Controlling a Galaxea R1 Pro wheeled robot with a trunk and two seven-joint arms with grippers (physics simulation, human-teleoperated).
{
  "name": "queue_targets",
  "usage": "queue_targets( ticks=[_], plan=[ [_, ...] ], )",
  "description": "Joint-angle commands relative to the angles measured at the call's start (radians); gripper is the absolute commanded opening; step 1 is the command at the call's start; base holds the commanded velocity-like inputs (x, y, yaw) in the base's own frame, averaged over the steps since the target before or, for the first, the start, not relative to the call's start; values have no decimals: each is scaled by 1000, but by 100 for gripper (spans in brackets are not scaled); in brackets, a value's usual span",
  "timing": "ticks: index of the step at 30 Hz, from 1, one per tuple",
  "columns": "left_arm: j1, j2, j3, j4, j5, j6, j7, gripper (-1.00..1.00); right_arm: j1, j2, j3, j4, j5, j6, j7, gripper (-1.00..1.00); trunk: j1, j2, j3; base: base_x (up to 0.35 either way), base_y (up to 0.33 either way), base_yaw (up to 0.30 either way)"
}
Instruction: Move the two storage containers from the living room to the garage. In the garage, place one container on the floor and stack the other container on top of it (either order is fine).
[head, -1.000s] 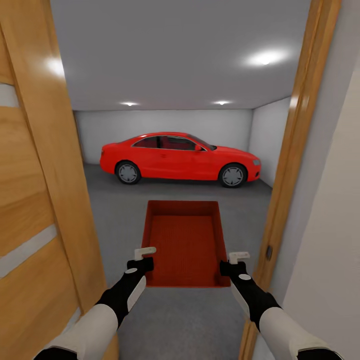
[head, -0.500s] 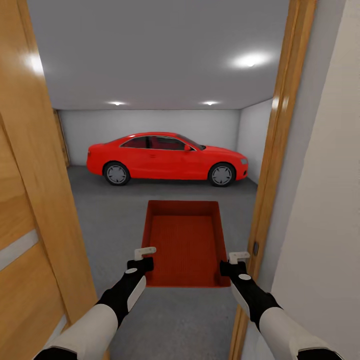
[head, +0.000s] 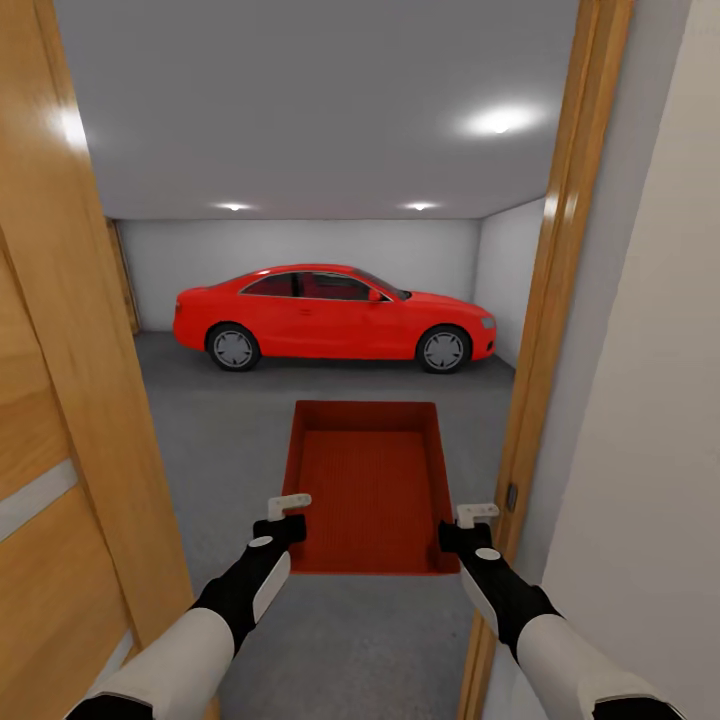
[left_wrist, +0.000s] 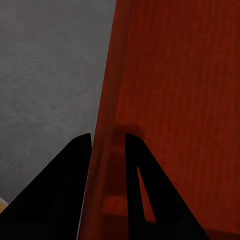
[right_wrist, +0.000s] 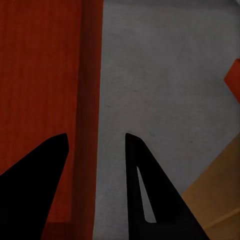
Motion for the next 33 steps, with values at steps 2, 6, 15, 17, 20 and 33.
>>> queue_targets(
  ticks=[2,6,15,17,20,33],
  plan=[
    [-1,18,46,-5,-16,2,54,-100,0,-9,-65,2,2,2,-17,-100,0,-1,0,0,0,0],
    [-1,18,46,-5,-16,3,54,-100,0,-9,-64,2,2,1,-17,-100,0,-1,0,76,57,0],
    [-1,18,46,-5,-16,3,53,-100,0,-8,-65,2,3,1,-17,-100,0,-1,0,193,163,0],
    [-1,18,46,-5,-16,3,53,-100,0,-8,-64,2,3,1,-17,-100,0,-1,0,125,67,0],
    [-1,18,46,-5,-16,3,53,-100,0,-8,-64,2,3,1,-17,-100,0,-1,0,103,29,0],
    [-1,18,46,-5,-16,3,53,-100,0,-8,-64,2,3,1,-17,-100,0,-1,0,75,38,0]
  ],
)
